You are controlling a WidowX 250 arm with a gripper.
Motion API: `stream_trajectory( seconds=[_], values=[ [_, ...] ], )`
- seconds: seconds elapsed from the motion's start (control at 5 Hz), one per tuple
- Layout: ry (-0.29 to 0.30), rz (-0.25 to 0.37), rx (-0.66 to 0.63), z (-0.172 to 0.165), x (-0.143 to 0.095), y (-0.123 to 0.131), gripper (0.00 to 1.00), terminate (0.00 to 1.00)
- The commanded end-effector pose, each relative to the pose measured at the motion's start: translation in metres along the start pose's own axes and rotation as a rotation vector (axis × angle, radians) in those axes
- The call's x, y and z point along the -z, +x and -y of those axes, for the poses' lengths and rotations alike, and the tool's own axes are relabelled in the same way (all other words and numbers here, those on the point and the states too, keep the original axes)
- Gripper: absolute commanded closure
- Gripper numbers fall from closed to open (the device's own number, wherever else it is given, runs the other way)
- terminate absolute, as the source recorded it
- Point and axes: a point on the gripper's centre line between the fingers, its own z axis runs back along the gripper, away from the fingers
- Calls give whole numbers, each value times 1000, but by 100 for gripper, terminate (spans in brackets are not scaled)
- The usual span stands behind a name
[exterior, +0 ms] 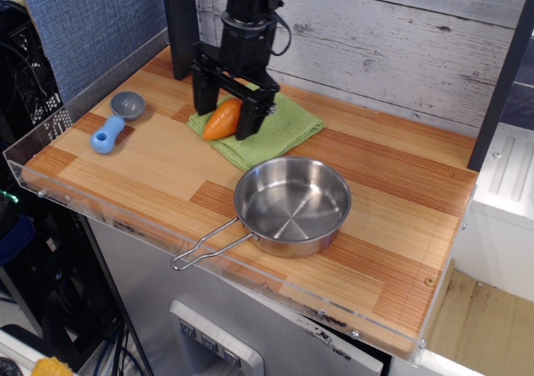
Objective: Take the orange carrot and put it in the stainless steel pan
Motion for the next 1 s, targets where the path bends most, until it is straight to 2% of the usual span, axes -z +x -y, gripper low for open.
stream_trajectory(
  seconds=[0.0,0.2,0.4,0.6,0.8],
  values=[
    [13,59,11,7,-13,7,100,0],
    [19,68,18,10,-17,7,100,0],
    [7,96,-2,5,-37,-3,100,0],
    [-26,205,-97,1,-84,-25,100,0],
    [-45,279,-120,16,-122,-42,100,0]
  ],
)
